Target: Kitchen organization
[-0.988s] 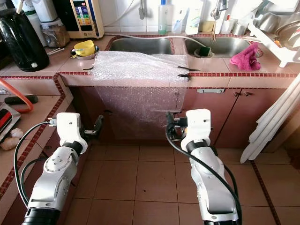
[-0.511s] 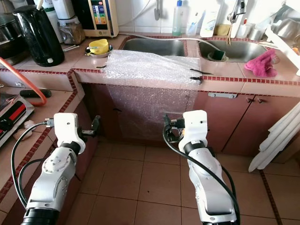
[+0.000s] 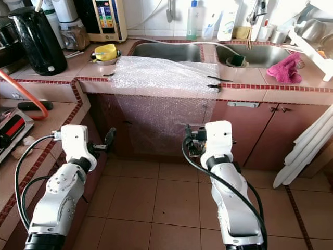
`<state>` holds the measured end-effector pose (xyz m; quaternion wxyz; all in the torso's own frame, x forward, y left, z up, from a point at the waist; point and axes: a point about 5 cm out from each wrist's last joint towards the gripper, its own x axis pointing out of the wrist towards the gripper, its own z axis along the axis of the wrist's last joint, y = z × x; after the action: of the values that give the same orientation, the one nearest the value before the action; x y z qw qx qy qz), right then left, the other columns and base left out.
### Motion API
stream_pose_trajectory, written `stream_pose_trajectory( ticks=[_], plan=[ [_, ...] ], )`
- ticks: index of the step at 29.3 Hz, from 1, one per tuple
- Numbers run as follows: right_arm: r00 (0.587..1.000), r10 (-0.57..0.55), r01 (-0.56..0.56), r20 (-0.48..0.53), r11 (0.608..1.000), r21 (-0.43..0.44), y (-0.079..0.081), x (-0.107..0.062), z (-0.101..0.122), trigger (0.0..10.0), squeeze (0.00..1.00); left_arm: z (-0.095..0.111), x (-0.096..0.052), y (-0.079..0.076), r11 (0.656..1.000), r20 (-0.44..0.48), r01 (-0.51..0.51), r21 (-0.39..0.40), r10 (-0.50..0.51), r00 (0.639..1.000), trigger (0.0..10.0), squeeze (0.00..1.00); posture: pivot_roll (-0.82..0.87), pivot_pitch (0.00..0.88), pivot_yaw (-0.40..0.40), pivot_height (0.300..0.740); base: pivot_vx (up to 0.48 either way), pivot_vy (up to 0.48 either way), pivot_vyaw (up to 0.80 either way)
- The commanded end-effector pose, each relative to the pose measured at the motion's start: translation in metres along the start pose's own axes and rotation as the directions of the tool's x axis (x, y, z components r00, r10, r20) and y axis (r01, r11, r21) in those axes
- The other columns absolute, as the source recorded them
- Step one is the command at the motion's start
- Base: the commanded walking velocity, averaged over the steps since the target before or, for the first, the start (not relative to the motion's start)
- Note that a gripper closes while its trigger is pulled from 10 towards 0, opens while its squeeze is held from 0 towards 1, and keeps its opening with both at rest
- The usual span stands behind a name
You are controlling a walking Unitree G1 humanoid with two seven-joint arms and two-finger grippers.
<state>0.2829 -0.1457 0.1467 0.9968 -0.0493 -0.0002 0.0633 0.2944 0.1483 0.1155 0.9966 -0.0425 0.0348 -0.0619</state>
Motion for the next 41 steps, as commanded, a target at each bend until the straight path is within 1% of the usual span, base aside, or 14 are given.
stream_pose_trajectory(
  ticks=[1, 21, 27, 28, 30, 34, 35, 36, 38, 39, 40, 41],
  plan=[
    [1.000, 0.019, -0.019, 0.015, 1.000, -0.002, 0.0022, 0.0017, 0.0037, 10.0, 0.00, 0.0051, -0.0002, 0.0002, 1.000, 0.014, 0.004, 0.008, -0.004, 1.000, 10.0, 0.00, 0.01, 0.000, 0.018, 0.740, 0.274, 0.000, 0.00],
    [0.998, 0.062, -0.062, 0.020, 0.998, 0.007, 0.0057, 0.0016, 0.0038, 10.0, 0.00, 0.0018, 0.0016, -0.0021, 1.000, -0.005, 0.014, 0.001, -0.014, 1.000, 10.0, 0.00, 0.00, 0.000, 0.023, 0.740, 0.312, 0.000, 0.00],
    [0.999, 0.048, -0.048, 0.020, 0.999, -0.016, 0.0045, 0.0021, 0.0042, 10.0, 0.00, 0.0016, 0.0015, -0.0017, 1.000, -0.006, 0.012, 0.002, -0.012, 1.000, 10.0, 0.00, 0.00, 0.000, 0.024, 0.740, 0.337, 0.000, 0.00],
    [1.000, 0.023, -0.022, 0.017, 0.999, -0.043, 0.0037, 0.0017, 0.0034, 10.0, 0.00, 0.0012, 0.0015, -0.0018, 1.000, -0.007, 0.012, 0.003, -0.012, 1.000, 10.0, 0.00, 0.00, 0.000, 0.024, 0.740, 0.341, 0.000, 0.00],
    [1.000, 0.016, -0.016, 0.018, 0.999, -0.040, 0.0039, 0.0016, 0.0032, 10.0, 0.00, 0.0010, 0.0016, -0.0018, 1.000, -0.009, 0.012, 0.003, -0.012, 1.000, 10.0, 0.00, 0.00, 0.000, 0.025, 0.740, 0.341, 0.000, 0.00],
    [1.000, 0.018, -0.019, 0.024, 1.000, 0.017, 0.0054, 0.0012, 0.0035, 10.0, 0.00, 0.0006, 0.0016, -0.0018, 1.000, -0.012, 0.012, 0.005, -0.012, 1.000, 10.0, 0.00, 0.00, 0.000, 0.026, 0.740, 0.342, 0.000, 0.00],
    [1.000, 0.018, -0.019, 0.024, 1.000, 0.017, 0.0054, 0.0012, 0.0035, 10.0, 0.00, 0.0006, 0.0016, -0.0018, 1.000, -0.012, 0.012, 0.005, -0.012, 1.000, 10.0, 0.00, 0.00, 0.000, 0.026, 0.740, 0.341, 0.000, 0.00],
    [0.999, 0.003, -0.002, 0.046, 1.000, -0.012, 0.0051, 0.0024, 0.0061, 10.0, 0.00, 0.0006, 0.0020, -0.0019, 1.000, -0.013, 0.012, 0.006, -0.012, 1.000, 10.0, 0.00, -0.01, 0.000, 0.027, 0.740, 0.337, 0.000, 0.00],
    [0.999, -0.006, 0.008, 0.051, 0.999, -0.033, 0.0052, 0.0029, 0.0067, 10.0, 0.00, 0.0006, 0.0021, -0.0020, 1.000, -0.013, 0.013, 0.006, -0.013, 1.000, 10.0, 0.00, -0.01, 0.000, 0.026, 0.740, 0.339, 0.000, 0.00],
    [0.999, -0.007, 0.008, 0.049, 0.999, -0.035, 0.0054, 0.0029, 0.0065, 10.0, 0.00, 0.0006, 0.0021, -0.0020, 1.000, -0.013, 0.013, 0.007, -0.013, 1.000, 10.0, 0.00, -0.01, 0.000, 0.026, 0.740, 0.341, 0.000, 0.00],
    [0.999, 0.038, -0.038, 0.032, 0.999, -0.009, 0.0084, 0.0018, 0.0053, 10.0, 0.00, 0.0005, 0.0021, -0.0019, 1.000, -0.013, 0.011, 0.007, -0.011, 1.000, 10.0, 0.00, -0.01, 0.000, 0.026, 0.740, 0.337, 0.000, 0.00],
    [0.999, 0.038, -0.038, 0.032, 0.999, -0.009, 0.0084, 0.0018, 0.0053, 10.0, 0.00, 0.0005, 0.0021, -0.0019, 1.000, -0.013, 0.011, 0.007, -0.011, 1.000, 10.0, 0.00, -0.01, 0.000, 0.026, 0.740, 0.337, 0.000, 0.00]
  ],
)
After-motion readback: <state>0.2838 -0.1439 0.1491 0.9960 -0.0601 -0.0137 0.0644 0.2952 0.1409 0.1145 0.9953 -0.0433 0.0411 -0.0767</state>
